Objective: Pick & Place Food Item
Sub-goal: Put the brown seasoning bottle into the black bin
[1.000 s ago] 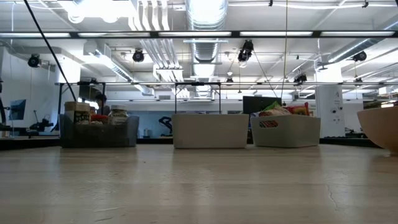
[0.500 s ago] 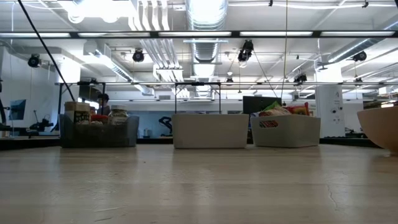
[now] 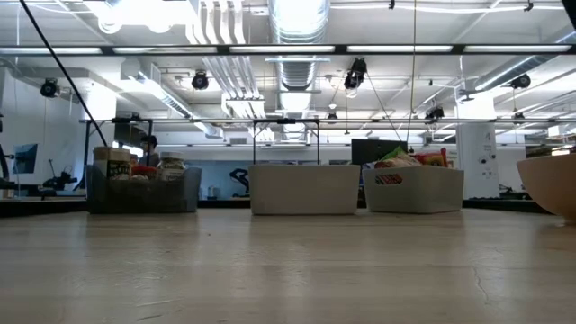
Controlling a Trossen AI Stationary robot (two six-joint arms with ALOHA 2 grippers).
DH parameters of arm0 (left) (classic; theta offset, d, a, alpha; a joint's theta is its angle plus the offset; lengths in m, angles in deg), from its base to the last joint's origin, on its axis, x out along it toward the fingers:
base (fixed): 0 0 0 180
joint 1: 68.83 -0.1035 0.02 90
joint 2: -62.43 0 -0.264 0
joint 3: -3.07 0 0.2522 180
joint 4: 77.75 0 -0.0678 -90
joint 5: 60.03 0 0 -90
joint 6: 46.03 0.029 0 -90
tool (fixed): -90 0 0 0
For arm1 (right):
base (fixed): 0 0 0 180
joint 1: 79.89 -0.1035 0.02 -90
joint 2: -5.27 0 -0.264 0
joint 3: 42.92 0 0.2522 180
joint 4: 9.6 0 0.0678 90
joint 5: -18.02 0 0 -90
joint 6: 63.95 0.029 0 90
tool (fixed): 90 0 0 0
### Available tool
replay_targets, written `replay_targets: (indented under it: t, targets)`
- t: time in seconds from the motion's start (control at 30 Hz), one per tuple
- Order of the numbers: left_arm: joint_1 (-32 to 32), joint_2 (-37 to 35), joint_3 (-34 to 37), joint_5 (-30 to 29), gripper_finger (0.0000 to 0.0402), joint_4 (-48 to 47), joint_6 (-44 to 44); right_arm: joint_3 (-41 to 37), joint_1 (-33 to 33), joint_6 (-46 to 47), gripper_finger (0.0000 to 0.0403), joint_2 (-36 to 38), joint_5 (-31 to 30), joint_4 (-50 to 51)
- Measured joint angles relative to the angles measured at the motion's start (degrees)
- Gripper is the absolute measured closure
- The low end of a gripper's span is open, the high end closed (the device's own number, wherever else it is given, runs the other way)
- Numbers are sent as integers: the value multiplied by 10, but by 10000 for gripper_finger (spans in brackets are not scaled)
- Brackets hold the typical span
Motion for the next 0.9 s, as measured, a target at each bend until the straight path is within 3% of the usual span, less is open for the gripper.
replay_targets:
  t: [0.27,0.63,0.9]
  targets:
    - [0,34,2,-30,34,-29,-31,0,0,-13,228,-39,-49,13]
    - [0,71,3,-92,34,-56,-46,1,1,14,228,-41,-51,28]
    - [0,73,3,-105,34,-46,-59,1,0,23,228,-41,-51,41]
